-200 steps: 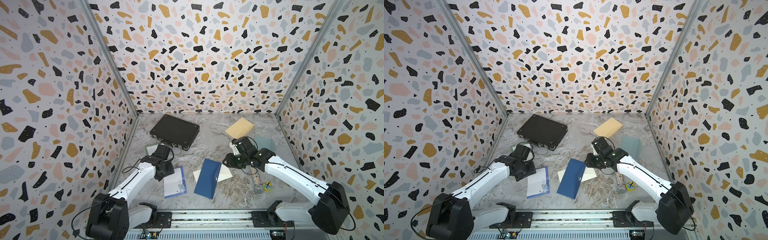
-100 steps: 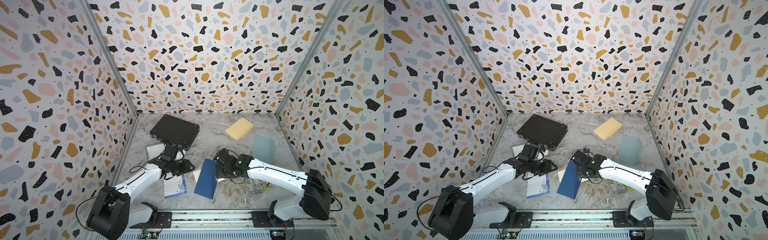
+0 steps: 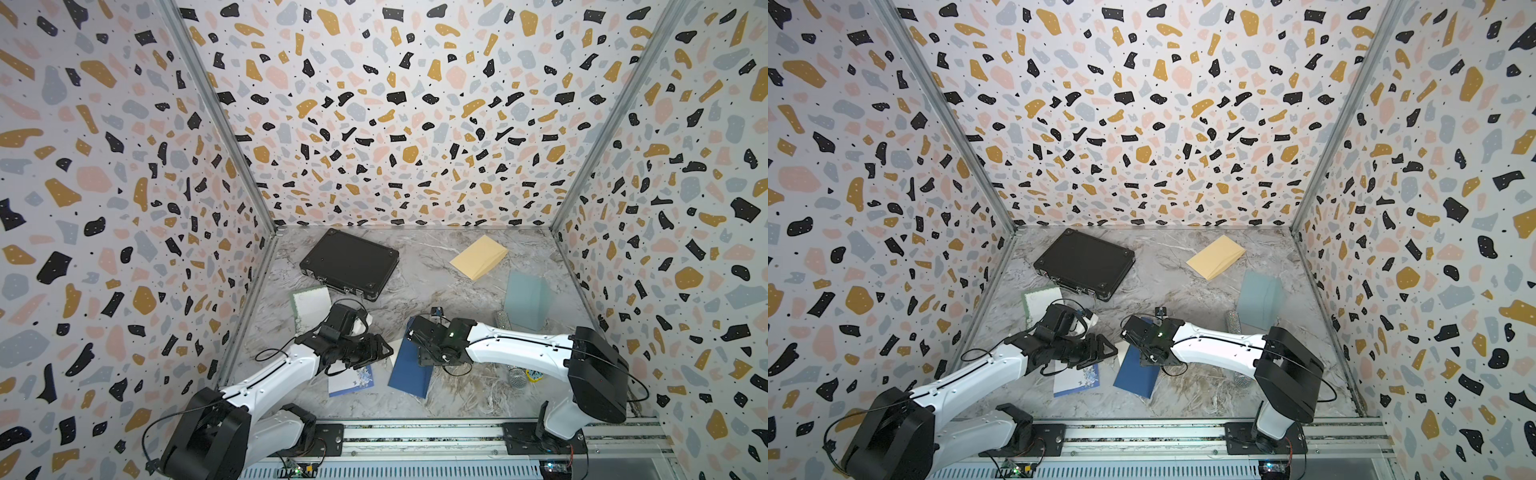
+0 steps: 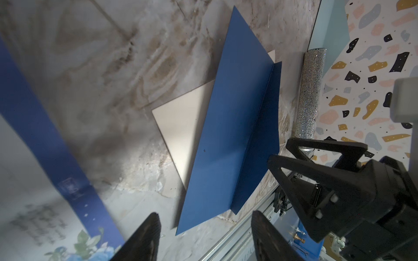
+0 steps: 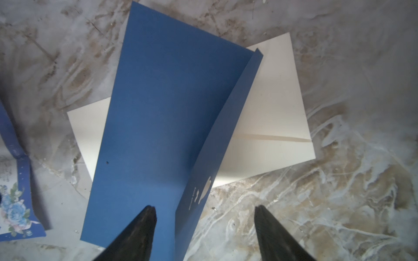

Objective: Take the letter paper out of the envelope
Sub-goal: Pick up the envelope from the envelope.

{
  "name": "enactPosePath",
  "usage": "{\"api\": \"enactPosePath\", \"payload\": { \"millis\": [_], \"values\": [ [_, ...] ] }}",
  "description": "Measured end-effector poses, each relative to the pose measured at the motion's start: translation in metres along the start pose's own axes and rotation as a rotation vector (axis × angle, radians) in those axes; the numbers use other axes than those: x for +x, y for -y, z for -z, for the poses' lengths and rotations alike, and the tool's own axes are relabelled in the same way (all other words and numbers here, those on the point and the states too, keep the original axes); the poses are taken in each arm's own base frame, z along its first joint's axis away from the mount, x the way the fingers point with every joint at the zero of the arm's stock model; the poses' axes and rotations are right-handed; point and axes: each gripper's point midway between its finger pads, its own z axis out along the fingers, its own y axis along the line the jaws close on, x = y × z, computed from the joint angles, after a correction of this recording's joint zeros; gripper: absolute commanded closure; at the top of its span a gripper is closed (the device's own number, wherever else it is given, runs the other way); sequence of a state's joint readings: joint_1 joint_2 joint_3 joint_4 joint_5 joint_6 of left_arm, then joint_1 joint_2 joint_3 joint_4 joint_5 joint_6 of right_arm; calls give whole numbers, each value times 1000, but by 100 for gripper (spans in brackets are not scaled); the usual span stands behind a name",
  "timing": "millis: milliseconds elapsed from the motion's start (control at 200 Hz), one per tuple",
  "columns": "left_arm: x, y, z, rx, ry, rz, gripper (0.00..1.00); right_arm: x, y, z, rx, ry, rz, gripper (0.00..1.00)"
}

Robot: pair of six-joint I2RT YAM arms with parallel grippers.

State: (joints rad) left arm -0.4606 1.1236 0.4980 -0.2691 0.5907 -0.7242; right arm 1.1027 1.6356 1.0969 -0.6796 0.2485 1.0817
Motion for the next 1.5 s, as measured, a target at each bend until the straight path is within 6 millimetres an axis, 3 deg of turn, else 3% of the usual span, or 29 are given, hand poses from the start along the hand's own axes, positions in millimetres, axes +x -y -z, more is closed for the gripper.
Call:
{"api": "enactPosePath", "payload": {
  "millis": [250,365,616,771,866,1051,1296,1401,1501],
  "values": [
    [8,2,7,30,20,8,34,6,-3,-22,29,-18,-45,37],
    [8,4,9,39,24,9,36,7,-4,-28,29,-18,-72,52],
    [11,4,10,41,21,18,36,7,-1,-32,34,-4,-119,100],
    [9,6,11,40,18,22,34,-5,4,-22,28,33,-110,100],
    [2,14,13,46,24,16,32,-25,6,-3,-11,65,-95,100],
    [-24,40,13,85,32,16,22,-96,11,51,-156,162,-89,100],
    [-81,114,20,262,67,5,16,-165,42,112,-439,195,-119,100],
    [-105,148,30,338,96,-45,16,-186,54,128,-587,185,-177,100],
    [-120,166,38,383,116,-78,16,-201,55,144,-749,173,-242,100]
  ]
}}
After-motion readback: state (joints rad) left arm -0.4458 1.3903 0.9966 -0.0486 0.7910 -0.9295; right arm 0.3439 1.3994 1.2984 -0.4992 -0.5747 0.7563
